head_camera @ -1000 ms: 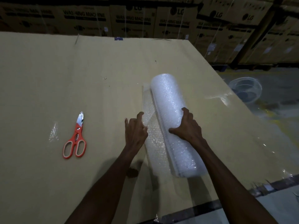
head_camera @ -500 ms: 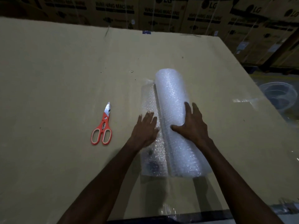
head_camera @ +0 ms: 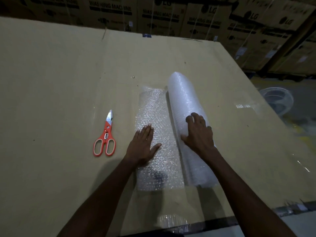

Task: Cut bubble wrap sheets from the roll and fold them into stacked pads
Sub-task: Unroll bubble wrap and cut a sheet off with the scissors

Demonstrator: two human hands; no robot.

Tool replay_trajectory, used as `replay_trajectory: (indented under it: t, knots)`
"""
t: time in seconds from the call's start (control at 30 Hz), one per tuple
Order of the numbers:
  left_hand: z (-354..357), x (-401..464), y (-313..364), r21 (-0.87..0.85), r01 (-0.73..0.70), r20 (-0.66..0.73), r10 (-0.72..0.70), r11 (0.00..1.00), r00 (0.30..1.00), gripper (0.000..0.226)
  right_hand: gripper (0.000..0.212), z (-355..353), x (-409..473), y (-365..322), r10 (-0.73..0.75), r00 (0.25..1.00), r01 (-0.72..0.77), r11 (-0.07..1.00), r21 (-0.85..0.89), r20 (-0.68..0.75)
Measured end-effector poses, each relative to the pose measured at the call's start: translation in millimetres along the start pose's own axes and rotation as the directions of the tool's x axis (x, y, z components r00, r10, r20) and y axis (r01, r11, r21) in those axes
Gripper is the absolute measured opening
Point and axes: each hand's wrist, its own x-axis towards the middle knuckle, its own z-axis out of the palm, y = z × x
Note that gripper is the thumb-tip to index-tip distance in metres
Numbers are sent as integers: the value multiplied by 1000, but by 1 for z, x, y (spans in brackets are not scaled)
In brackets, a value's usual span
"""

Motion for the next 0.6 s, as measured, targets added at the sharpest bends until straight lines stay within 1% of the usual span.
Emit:
replay_trajectory:
  t: [0.07,0.1,0.17,0.23,0.27,0.33,0.4,0.43,0.47,0.5,0.57,0.6]
  knots:
    - [-4,-9,-13,-4,-2,-7,2,1000,1000,104,69,-4,-1,5,59,998,-59,993,105,8]
    - [-6,-14,-20,-6,0,-8,-1,1000,1000,102,72,-6,-2,5,83,997,-83,988,130,8]
    - [-11,-25,-33,-7,8,-6,-8,1000,1000,99,76,-5,-4,3,96,995,-95,989,116,-8]
    - [-15,-36,-44,-9,16,-4,-16,1000,1000,94,79,0,-6,2,60,998,-59,996,64,-23]
    - [-18,-40,-51,-10,21,-7,-21,1000,1000,92,77,1,-7,2,43,999,-42,998,43,-13]
    - [-21,-49,-63,-1,29,-7,-29,1000,1000,93,65,1,-8,2,46,999,-46,997,56,-6]
    - [-24,-56,-74,14,40,13,-40,999,999,99,53,-3,-9,-3,98,993,-88,988,129,-72]
    - [-25,-59,-80,18,44,20,-45,999,999,102,52,-4,-9,-8,130,988,-116,982,152,-84]
    - [-26,-62,-85,24,46,25,-47,999,999,105,56,-4,-8,-13,150,987,-140,980,139,-60]
    - [-28,-65,-89,33,47,28,-48,998,998,107,65,-2,-9,-19,150,988,-148,985,90,-18]
    - [-32,-70,-98,44,50,31,-51,998,998,106,87,6,-12,-26,120,991,-119,992,-30,55]
    - [-33,-74,-102,46,51,38,-52,998,998,104,95,10,-15,-28,111,991,-107,993,-58,76]
